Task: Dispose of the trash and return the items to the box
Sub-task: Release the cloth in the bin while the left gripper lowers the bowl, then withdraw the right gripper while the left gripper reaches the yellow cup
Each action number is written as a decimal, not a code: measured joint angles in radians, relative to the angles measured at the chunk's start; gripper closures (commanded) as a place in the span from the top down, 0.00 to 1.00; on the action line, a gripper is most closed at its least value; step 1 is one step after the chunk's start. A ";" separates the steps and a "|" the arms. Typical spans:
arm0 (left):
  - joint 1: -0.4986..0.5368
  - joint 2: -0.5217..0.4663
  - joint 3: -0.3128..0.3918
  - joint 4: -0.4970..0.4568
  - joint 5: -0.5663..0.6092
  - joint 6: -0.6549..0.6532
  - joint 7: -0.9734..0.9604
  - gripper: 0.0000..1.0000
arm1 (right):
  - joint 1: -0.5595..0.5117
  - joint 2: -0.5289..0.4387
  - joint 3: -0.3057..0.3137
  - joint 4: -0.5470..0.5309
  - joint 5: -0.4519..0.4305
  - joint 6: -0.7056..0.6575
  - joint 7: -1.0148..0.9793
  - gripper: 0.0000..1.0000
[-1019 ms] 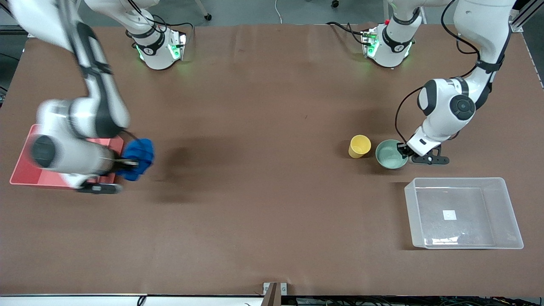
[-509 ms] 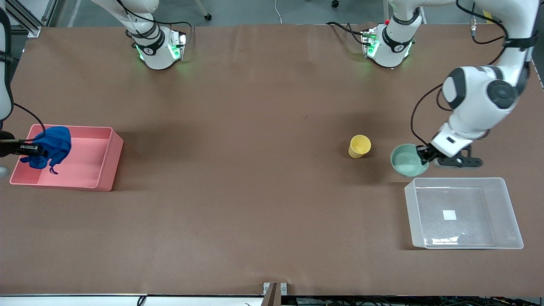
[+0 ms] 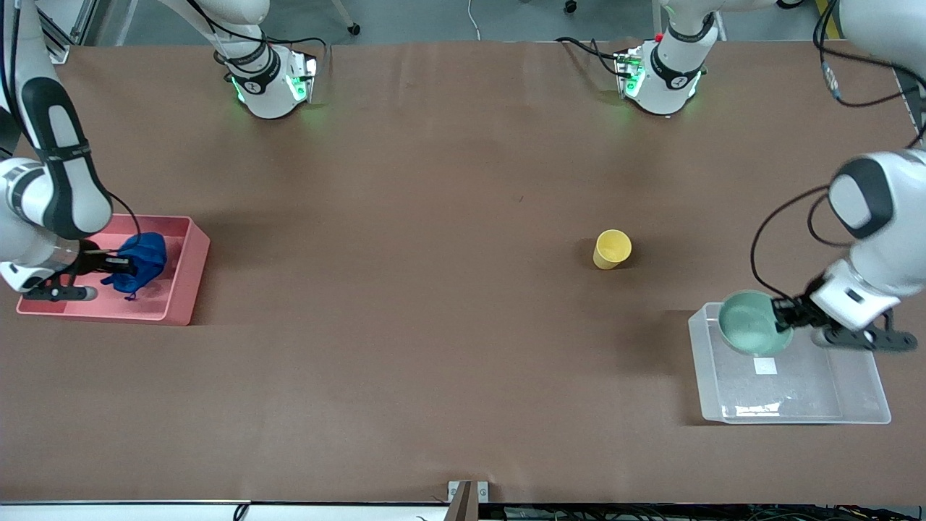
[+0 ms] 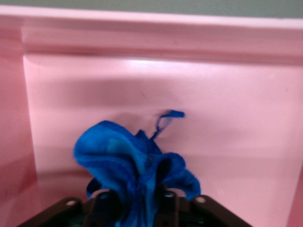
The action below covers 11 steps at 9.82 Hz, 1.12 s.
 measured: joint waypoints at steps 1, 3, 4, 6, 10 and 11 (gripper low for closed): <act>0.006 0.079 0.048 0.068 -0.062 -0.018 0.093 0.01 | 0.001 -0.006 0.002 0.011 0.000 0.000 0.000 1.00; 0.014 0.201 0.079 0.140 -0.098 -0.003 0.156 0.01 | 0.005 -0.056 0.009 0.066 0.001 -0.052 0.007 1.00; 0.012 0.240 0.078 0.153 -0.098 0.034 0.156 0.01 | 0.018 -0.118 0.013 0.113 0.003 -0.144 0.046 1.00; 0.005 0.296 0.077 0.158 -0.125 0.111 0.156 0.05 | 0.077 -0.277 0.021 0.179 0.003 -0.343 0.193 1.00; 0.007 0.320 0.080 0.159 -0.143 0.153 0.156 0.78 | 0.232 -0.422 0.031 0.254 -0.004 -0.587 0.451 1.00; 0.007 0.310 0.081 0.162 -0.143 0.155 0.156 0.85 | 0.243 -0.425 0.031 0.348 -0.008 -0.691 0.472 1.00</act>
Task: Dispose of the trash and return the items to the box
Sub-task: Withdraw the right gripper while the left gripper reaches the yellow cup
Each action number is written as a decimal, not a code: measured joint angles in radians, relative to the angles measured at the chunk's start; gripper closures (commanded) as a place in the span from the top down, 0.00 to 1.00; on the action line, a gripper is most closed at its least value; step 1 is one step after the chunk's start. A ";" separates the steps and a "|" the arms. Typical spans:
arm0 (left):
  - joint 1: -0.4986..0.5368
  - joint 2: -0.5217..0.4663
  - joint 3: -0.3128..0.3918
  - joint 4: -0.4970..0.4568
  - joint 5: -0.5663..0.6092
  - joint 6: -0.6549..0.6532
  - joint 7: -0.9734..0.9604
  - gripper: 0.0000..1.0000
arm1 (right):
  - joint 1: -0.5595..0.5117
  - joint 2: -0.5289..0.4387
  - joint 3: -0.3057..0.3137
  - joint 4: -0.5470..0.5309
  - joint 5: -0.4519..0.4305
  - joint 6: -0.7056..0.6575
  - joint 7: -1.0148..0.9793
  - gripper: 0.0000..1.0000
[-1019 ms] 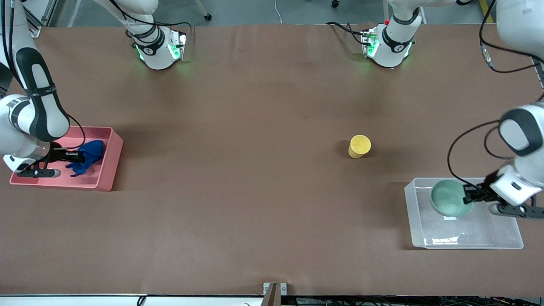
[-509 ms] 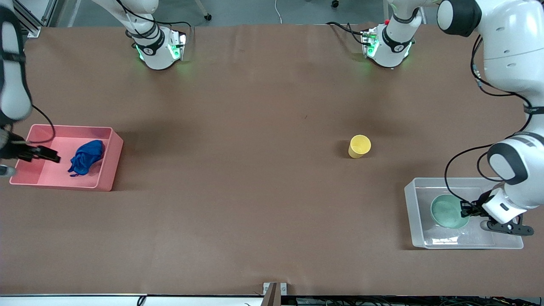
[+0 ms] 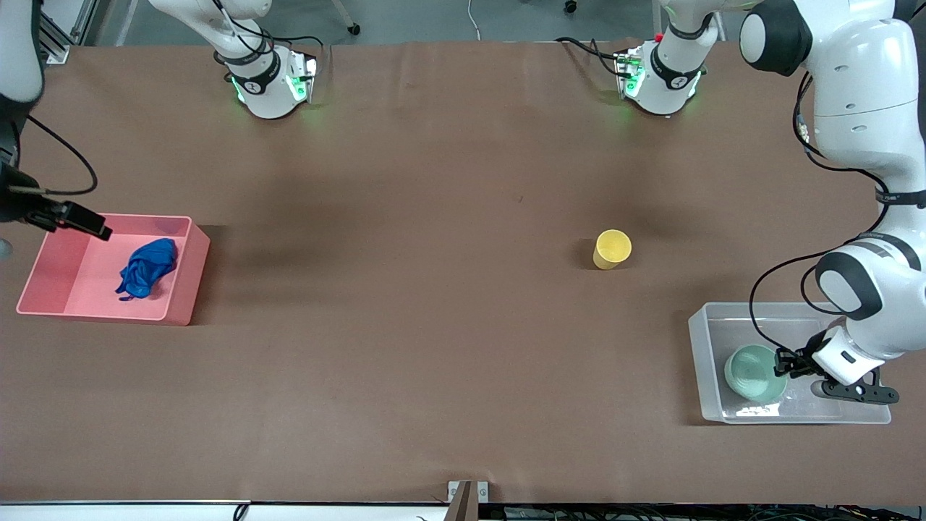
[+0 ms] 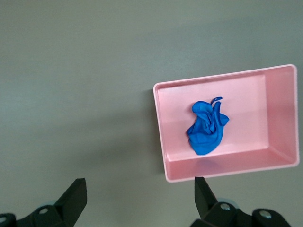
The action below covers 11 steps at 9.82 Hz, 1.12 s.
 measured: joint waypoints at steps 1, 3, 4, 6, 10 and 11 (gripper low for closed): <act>0.000 -0.033 0.000 0.001 0.000 -0.018 -0.001 0.89 | -0.001 -0.005 -0.004 0.092 0.000 -0.099 0.002 1.00; -0.004 -0.161 -0.001 -0.017 0.000 -0.152 -0.013 0.96 | -0.006 -0.012 -0.016 0.155 0.002 -0.165 -0.001 1.00; -0.004 -0.247 -0.015 -0.062 0.014 -0.194 -0.044 0.99 | -0.007 -0.010 -0.019 0.155 0.003 -0.171 -0.006 1.00; -0.006 -0.436 -0.105 -0.229 0.110 -0.213 -0.177 0.99 | -0.006 -0.005 -0.017 0.155 0.004 -0.178 -0.015 1.00; -0.016 -0.702 -0.316 -0.593 0.247 -0.208 -0.359 0.99 | 0.005 -0.005 -0.007 0.155 0.005 -0.183 -0.025 1.00; -0.017 -0.719 -0.356 -0.651 0.249 -0.199 -0.374 0.99 | 0.015 -0.005 -0.005 0.155 0.004 -0.182 -0.026 1.00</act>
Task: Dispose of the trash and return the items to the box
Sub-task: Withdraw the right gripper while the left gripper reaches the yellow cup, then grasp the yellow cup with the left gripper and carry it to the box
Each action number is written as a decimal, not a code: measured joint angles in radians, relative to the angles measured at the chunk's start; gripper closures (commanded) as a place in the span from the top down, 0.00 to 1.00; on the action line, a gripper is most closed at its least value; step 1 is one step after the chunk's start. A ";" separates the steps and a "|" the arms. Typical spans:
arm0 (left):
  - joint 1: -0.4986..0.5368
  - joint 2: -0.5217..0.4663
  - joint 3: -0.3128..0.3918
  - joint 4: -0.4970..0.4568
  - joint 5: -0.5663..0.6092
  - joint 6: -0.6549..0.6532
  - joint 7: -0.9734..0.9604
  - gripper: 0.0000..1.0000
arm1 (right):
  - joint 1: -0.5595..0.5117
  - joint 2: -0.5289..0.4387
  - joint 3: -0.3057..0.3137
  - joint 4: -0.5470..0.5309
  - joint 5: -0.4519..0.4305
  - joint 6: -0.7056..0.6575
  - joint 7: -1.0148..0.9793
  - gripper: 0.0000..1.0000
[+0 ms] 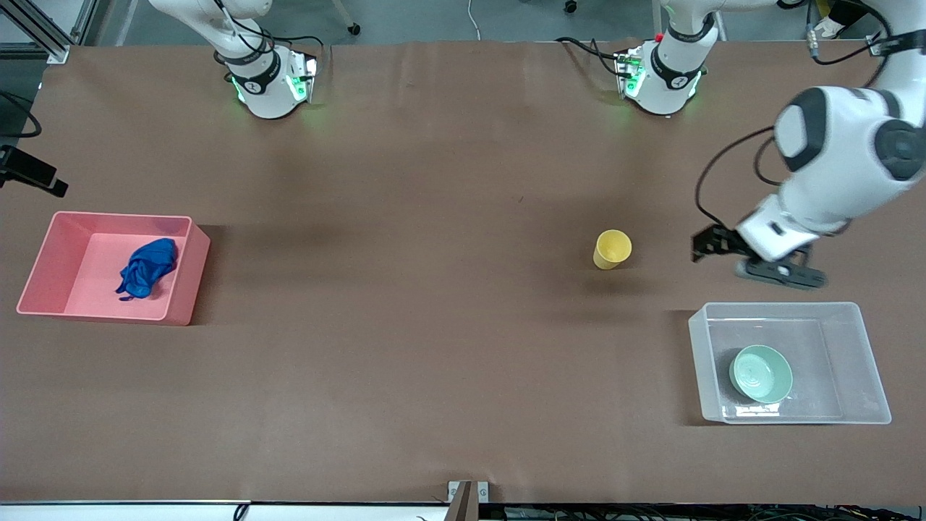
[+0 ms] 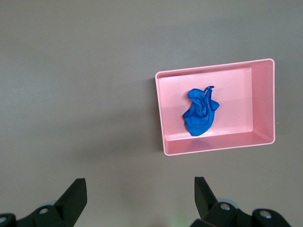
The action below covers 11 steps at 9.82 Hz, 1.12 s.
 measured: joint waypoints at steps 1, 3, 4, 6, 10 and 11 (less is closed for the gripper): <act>0.000 0.002 -0.040 -0.042 0.001 0.024 -0.026 0.99 | 0.007 0.000 0.002 0.000 -0.001 0.001 0.000 1.00; -0.002 0.044 -0.116 -0.104 0.002 0.121 -0.067 0.98 | 0.009 -0.005 0.000 0.008 -0.003 0.010 0.000 1.00; -0.003 0.083 -0.141 -0.119 0.002 0.155 -0.077 0.96 | 0.009 -0.007 -0.001 0.017 -0.006 0.014 0.000 1.00; -0.002 0.148 -0.150 -0.138 0.042 0.172 -0.078 0.93 | 0.009 -0.008 0.000 0.026 -0.016 0.015 -0.001 1.00; -0.002 0.236 -0.150 -0.149 0.092 0.232 -0.109 0.08 | 0.009 -0.008 0.000 0.026 -0.024 -0.003 -0.005 1.00; -0.002 0.251 -0.154 -0.149 0.092 0.235 -0.133 0.01 | 0.009 -0.008 0.000 0.026 -0.024 -0.010 -0.011 1.00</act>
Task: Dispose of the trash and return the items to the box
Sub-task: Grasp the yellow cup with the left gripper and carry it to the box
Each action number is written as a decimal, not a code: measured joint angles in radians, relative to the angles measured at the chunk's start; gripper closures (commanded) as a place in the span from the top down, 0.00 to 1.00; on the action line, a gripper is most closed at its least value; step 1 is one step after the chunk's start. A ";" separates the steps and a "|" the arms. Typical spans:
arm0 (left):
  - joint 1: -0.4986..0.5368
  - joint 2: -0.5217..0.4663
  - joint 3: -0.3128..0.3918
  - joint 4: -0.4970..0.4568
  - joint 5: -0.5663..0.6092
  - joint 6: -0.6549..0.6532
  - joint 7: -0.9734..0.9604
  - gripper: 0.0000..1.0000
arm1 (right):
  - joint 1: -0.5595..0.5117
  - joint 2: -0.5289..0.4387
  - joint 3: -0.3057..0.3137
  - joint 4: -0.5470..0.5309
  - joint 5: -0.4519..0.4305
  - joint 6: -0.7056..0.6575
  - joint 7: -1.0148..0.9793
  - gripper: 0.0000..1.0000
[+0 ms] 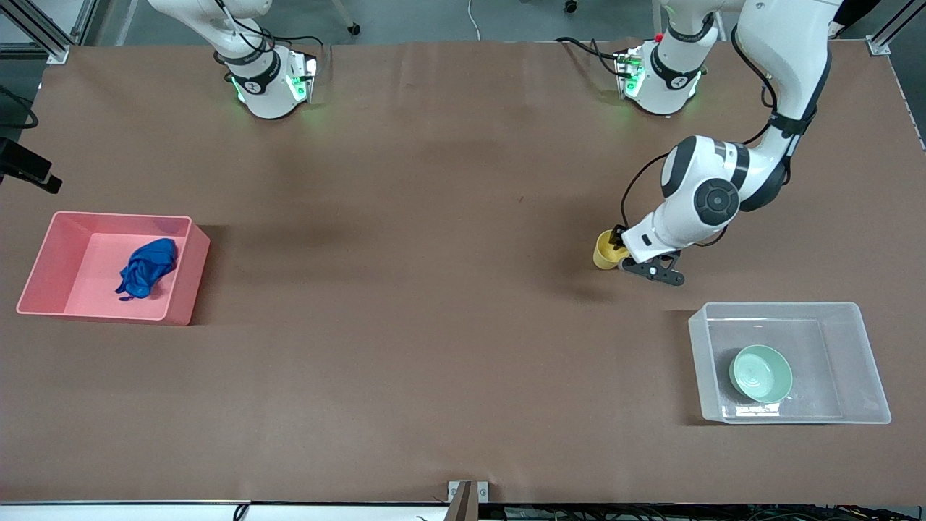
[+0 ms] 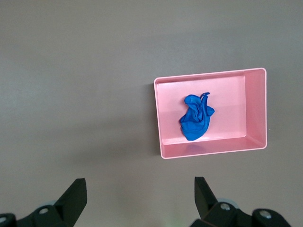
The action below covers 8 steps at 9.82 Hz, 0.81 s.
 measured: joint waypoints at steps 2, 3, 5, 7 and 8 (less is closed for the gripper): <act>-0.001 0.012 -0.016 0.000 0.000 0.005 -0.025 0.00 | 0.000 0.000 0.000 0.000 0.000 -0.005 -0.004 1.00; 0.000 0.009 -0.018 0.000 0.000 0.005 -0.026 0.00 | 0.000 0.000 0.000 0.000 0.000 -0.006 -0.004 1.00; 0.000 -0.014 -0.018 0.006 0.002 -0.004 -0.024 0.00 | 0.000 0.000 0.000 0.000 0.000 -0.006 -0.004 1.00; 0.004 -0.062 -0.003 0.070 0.002 -0.094 0.021 0.00 | 0.000 0.000 0.000 0.000 0.000 -0.007 -0.004 1.00; 0.005 -0.074 0.030 0.141 0.003 -0.175 0.074 0.00 | 0.000 0.000 0.000 0.000 0.000 -0.007 -0.004 1.00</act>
